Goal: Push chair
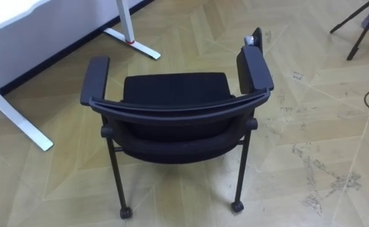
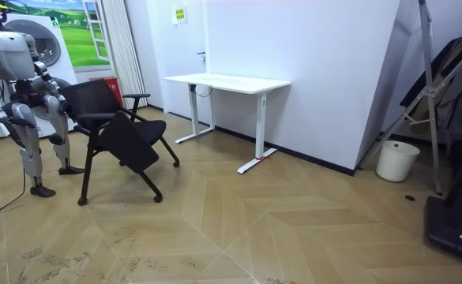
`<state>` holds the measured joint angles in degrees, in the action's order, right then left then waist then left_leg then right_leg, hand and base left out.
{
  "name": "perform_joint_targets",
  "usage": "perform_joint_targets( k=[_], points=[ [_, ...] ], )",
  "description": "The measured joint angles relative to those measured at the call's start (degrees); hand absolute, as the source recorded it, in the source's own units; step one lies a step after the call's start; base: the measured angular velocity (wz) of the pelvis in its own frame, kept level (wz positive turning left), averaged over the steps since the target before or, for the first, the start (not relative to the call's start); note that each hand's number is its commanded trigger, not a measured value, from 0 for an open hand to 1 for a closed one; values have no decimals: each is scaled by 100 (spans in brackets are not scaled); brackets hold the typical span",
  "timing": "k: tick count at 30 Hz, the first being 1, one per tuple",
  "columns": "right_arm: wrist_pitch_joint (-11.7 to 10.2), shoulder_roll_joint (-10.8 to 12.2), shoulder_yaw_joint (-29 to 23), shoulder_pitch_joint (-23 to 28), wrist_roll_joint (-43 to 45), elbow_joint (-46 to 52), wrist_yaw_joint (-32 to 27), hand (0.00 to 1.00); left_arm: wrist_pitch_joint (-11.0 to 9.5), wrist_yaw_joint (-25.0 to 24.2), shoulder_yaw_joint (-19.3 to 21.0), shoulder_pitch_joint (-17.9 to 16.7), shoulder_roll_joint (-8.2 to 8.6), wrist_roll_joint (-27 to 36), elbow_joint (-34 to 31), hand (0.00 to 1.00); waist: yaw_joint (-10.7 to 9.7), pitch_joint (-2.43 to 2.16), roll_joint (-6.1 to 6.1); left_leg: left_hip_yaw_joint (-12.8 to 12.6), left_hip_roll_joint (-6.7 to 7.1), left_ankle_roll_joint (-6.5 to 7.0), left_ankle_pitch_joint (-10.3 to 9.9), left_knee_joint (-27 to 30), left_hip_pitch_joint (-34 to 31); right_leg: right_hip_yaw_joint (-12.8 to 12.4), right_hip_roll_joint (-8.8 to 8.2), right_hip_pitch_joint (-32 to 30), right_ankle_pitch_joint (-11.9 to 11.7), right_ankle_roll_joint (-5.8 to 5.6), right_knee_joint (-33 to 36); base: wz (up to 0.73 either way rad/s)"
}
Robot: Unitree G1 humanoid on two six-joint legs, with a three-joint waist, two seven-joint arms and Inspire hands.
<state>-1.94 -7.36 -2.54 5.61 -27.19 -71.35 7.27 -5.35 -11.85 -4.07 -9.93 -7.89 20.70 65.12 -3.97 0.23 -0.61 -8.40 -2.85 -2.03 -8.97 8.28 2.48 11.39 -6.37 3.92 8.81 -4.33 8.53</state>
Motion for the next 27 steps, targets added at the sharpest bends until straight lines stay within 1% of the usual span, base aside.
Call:
perform_joint_targets(
  k=[4,5,6,8,10,12,16,18,19,21,23,25,27],
  points=[
    [-5,-1,-12,6,4,-10,54,0,-10,-137,68,-96,16,26,-15,0,46,-1,1,5,0,-1,-1,1,9,6,-1,7,5,6,-1,0],
    [-21,-1,-45,17,-2,-21,75,0,-15,-202,101,-115,21,160,-27,0,91,2,4,11,0,-1,-1,4,5,13,-2,3,5,7,-1,4],
    [-56,-1,-54,21,-1,-42,105,0,-58,-259,119,-137,21,281,-46,0,134,3,4,32,1,-1,-1,9,-1,27,-2,1,6,7,-1,6],
    [-60,0,-54,20,-4,-42,135,0,-134,-305,176,-200,26,466,-73,0,193,2,-1,53,1,-2,-2,18,-28,50,-2,9,11,8,-1,7],
    [-67,0,-54,20,-7,-42,169,0,-155,-372,286,-258,26,523,-95,0,276,3,0,86,1,-4,-4,31,-44,76,-2,19,16,7,-1,9],
    [-66,0,-53,-7,7,-38,172,0,-174,-384,350,-381,25,747,-97,0,291,1,-10,178,18,-3,-4,44,-89,145,-13,24,46,3,-1,19],
    [-50,-2,-102,-17,181,-62,178,0,-173,-383,568,-470,74,889,-96,0,332,-7,-27,319,42,-2,-5,92,-127,283,-32,24,77,5,6,21],
    [-43,-7,-94,-8,202,-131,146,0,-171,-362,632,-474,77,911,-102,0,485,-11,-24,342,42,-3,-4,102,-135,316,-31,47,81,9,9,7],
    [-39,-7,-94,-9,202,-162,141,0,-170,-353,638,-474,77,911,-103,0,529,-10,-26,348,44,-3,-5,106,-136,324,-32,73,82,9,9,9],
    [48,-7,-95,-36,202,-192,120,0,-165,-342,785,-502,107,920,-115,0,647,-2,-50,387,48,-4,-5,114,-144,380,-36,104,90,10,6,9],
    [63,-18,-100,-87,198,-193,119,0,-163,-344,863,-544,136,1051,-120,0,721,3,-57,402,50,-5,-6,120,-150,390,-36,120,93,9,5,8],
    [67,-22,-100,-154,158,-196,119,0,-161,-346,905,-613,146,1195,-163,0,745,2,-74,483,62,-5,-6,134,-184,458,-40,145,108,4,4,18],
    [62,-34,-99,-252,72,-188,120,0,-164,-364,917,-796,144,1492,-275,0,775,4,-86,552,68,-12,-10,166,-190,543,-43,201,128,6,3,18]
  ],
)
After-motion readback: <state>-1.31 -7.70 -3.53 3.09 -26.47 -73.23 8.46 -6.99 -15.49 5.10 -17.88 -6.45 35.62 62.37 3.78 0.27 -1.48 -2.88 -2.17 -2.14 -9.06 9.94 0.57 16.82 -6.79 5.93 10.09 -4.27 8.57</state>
